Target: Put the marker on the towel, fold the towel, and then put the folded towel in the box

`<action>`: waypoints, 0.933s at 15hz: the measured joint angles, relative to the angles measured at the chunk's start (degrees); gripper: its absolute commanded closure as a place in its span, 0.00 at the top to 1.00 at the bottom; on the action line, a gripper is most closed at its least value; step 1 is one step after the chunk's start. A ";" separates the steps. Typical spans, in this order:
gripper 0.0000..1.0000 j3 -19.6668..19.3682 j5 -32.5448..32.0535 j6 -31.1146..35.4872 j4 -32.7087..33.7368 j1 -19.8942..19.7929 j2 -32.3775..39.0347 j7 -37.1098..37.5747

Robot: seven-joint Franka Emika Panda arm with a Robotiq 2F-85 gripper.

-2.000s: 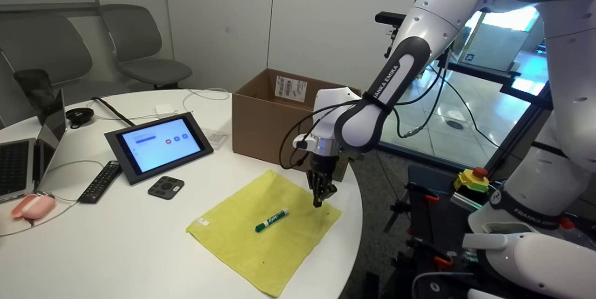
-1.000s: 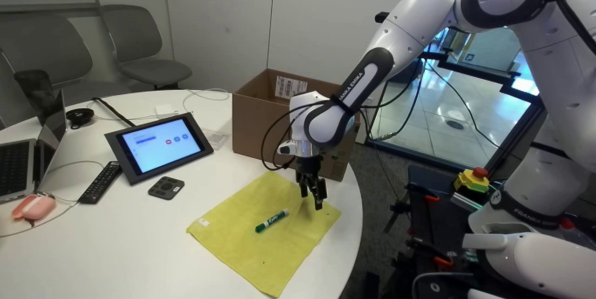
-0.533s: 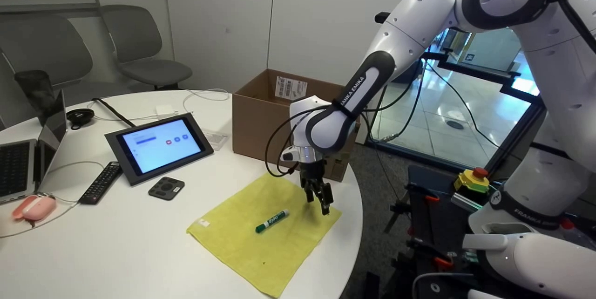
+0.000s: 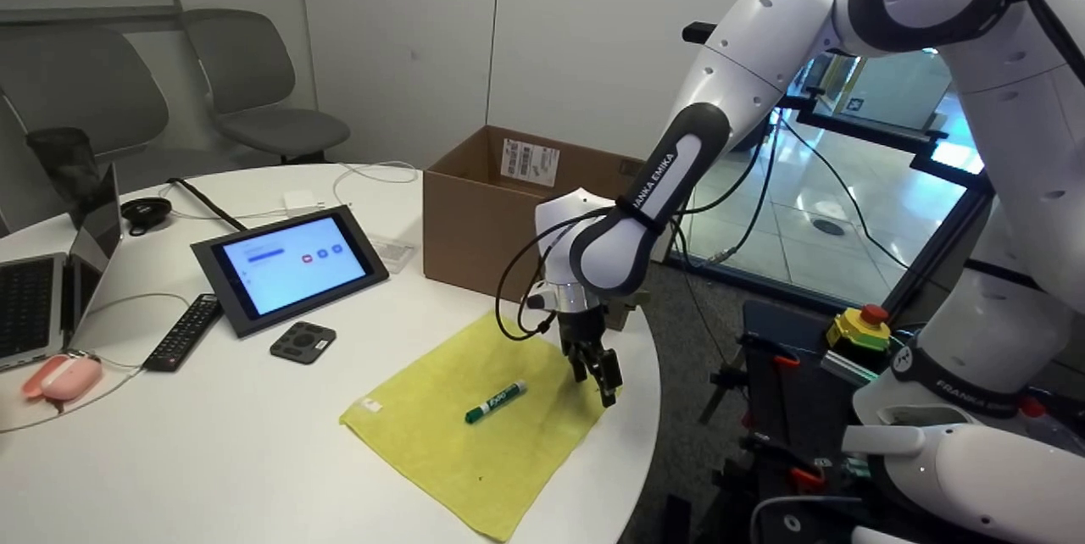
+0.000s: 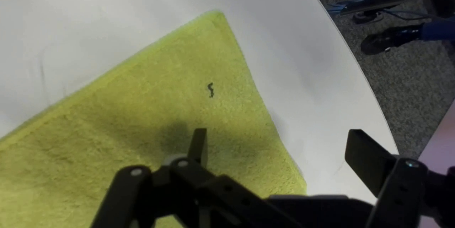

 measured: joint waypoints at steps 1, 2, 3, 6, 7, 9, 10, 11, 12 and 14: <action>1.00 0.04 0.24 0.81 -0.54 0.04 0.00 0.78; 1.00 0.07 0.42 1.76 -1.14 0.04 -0.01 1.48; 1.00 0.11 0.45 2.89 -1.83 0.04 -0.01 2.16; 1.00 0.17 0.39 6.47 -4.16 0.13 -0.01 3.59; 1.00 0.12 0.23 7.66 -4.94 0.29 -0.01 4.24; 1.00 -0.03 -0.03 10.27 -6.37 0.87 -0.01 6.12; 1.00 -0.04 -0.05 11.51 -6.94 1.22 0.00 7.38; 1.00 -0.06 -0.05 12.72 -7.36 1.61 0.00 9.10; 1.00 -0.14 -0.05 13.96 -7.64 2.02 0.01 11.32; 1.00 -0.22 0.04 15.98 -7.85 2.57 0.01 16.58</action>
